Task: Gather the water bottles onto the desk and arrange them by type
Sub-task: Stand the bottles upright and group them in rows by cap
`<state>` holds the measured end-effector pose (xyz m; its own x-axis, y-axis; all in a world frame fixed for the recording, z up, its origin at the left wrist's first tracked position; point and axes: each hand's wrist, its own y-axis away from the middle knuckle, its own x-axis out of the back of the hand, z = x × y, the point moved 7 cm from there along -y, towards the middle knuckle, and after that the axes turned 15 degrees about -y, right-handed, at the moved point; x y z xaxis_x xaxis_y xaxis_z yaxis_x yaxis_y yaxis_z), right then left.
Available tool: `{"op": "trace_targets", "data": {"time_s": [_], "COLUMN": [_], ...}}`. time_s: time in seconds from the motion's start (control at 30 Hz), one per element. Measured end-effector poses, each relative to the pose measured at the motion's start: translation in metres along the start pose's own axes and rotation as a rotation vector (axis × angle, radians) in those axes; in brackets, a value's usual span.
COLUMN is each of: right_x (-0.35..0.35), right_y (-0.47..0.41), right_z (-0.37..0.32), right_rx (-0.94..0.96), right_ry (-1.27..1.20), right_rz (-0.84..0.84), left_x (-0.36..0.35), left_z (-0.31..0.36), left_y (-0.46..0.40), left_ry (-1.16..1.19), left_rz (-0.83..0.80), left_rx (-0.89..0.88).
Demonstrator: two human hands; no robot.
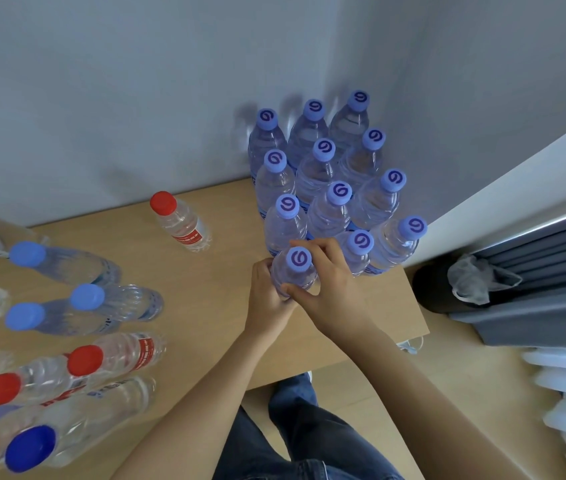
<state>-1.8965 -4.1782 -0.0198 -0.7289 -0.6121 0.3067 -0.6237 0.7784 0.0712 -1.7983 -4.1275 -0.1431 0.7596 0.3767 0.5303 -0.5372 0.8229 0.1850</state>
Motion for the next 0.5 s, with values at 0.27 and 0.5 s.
{"op": "trace_targets", "data": {"time_s": [0.27, 0.5], "right_x": [0.001, -0.008], "right_y": [0.0, -0.014], "right_z": [-0.011, -0.064], "right_rx": [-0.017, 0.186], "right_ry": [0.006, 0.006], "right_rz": [0.043, 0.076], "left_x": [0.009, 0.066], "left_z": [0.014, 0.018], "left_y": [0.003, 0.019], "left_ry": [0.053, -0.028], "left_rz": [-0.075, -0.07], "left_rx": [0.006, 0.051]}}
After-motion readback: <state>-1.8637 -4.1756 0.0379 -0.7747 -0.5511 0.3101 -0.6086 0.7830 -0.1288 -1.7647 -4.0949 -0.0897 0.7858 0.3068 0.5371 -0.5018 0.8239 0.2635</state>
